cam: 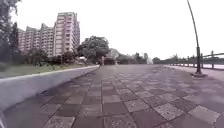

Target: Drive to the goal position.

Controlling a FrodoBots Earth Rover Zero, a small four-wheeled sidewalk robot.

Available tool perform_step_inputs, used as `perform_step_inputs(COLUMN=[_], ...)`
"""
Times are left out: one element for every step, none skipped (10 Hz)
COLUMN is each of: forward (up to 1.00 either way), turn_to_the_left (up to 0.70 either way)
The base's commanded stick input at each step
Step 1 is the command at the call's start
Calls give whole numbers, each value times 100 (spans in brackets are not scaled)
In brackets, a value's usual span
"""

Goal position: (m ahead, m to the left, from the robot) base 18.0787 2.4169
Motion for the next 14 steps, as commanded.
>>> perform_step_inputs(forward=[100, 100, 100, 100, 100, 100, 100, 100, 100, 100, 100, 100, 100, 100], turn_to_the_left=[0, 0, 0, 0, 0, 0, 0, 0, 0, 0, 0, 0, 0, 0])
